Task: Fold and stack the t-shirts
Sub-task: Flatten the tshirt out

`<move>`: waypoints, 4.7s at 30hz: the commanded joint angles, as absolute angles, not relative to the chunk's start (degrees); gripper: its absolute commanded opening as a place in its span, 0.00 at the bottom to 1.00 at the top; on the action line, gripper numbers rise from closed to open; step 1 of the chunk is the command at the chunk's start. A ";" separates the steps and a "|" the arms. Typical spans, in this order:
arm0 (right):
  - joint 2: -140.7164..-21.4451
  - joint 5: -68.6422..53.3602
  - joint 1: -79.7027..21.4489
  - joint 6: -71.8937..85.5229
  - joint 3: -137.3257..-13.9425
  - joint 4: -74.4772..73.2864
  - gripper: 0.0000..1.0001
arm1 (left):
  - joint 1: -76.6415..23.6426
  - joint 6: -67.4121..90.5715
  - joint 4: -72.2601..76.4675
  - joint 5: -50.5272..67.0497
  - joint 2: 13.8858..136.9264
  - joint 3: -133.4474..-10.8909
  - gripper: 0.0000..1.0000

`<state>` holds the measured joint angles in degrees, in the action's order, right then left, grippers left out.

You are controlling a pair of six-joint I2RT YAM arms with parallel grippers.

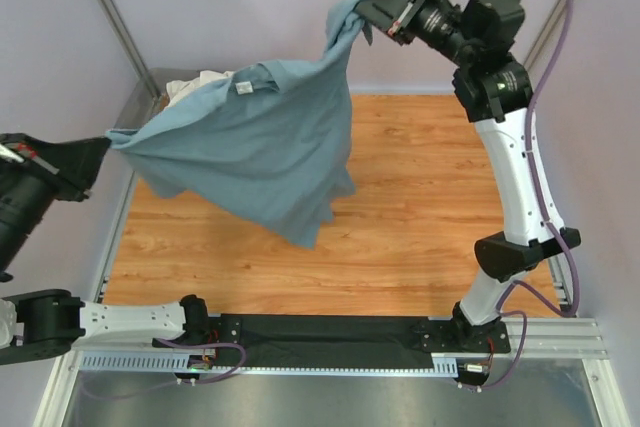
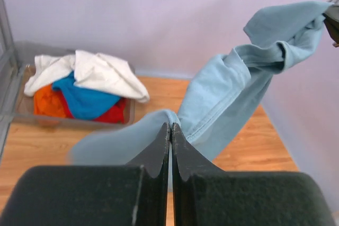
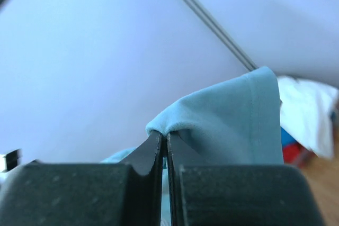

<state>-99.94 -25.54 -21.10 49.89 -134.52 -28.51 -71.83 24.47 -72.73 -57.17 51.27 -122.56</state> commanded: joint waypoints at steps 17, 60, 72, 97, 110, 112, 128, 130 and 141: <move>-85.86 -23.21 -1.94 35.71 -99.42 -39.96 0.00 | -71.72 26.67 -46.12 -19.93 51.06 -87.93 0.00; -94.55 18.19 -10.72 40.71 -62.29 -41.22 0.70 | -29.62 29.52 -36.04 7.90 96.94 -62.06 0.65; -122.50 15.56 -10.11 31.56 -92.61 -47.28 0.74 | -33.30 39.90 -29.09 18.90 101.87 -54.22 0.65; -81.08 -1.03 -16.25 34.26 -68.32 -61.19 0.74 | -13.14 30.24 -48.43 6.23 77.80 -58.46 0.66; -82.61 0.88 -14.33 42.10 -48.16 -44.30 0.63 | 1.40 27.42 -46.42 8.08 78.39 -52.82 0.66; -84.72 1.05 -13.36 41.93 -49.39 -43.60 0.63 | 1.49 27.42 -45.53 8.17 80.76 -52.65 0.64; -91.58 2.38 -12.83 41.31 -53.44 -42.72 0.61 | 1.85 31.11 -42.10 3.44 89.56 -52.38 0.54; -91.93 2.29 -12.83 41.40 -53.52 -42.45 0.61 | 1.85 31.03 -41.49 2.99 90.35 -52.47 0.53; -95.80 1.93 -12.66 41.22 -54.75 -41.22 0.60 | 1.84 30.59 -38.24 2.64 94.92 -53.17 0.30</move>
<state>-93.32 0.99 -12.95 40.60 -53.32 -45.28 1.39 30.83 -41.41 3.36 93.12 -52.69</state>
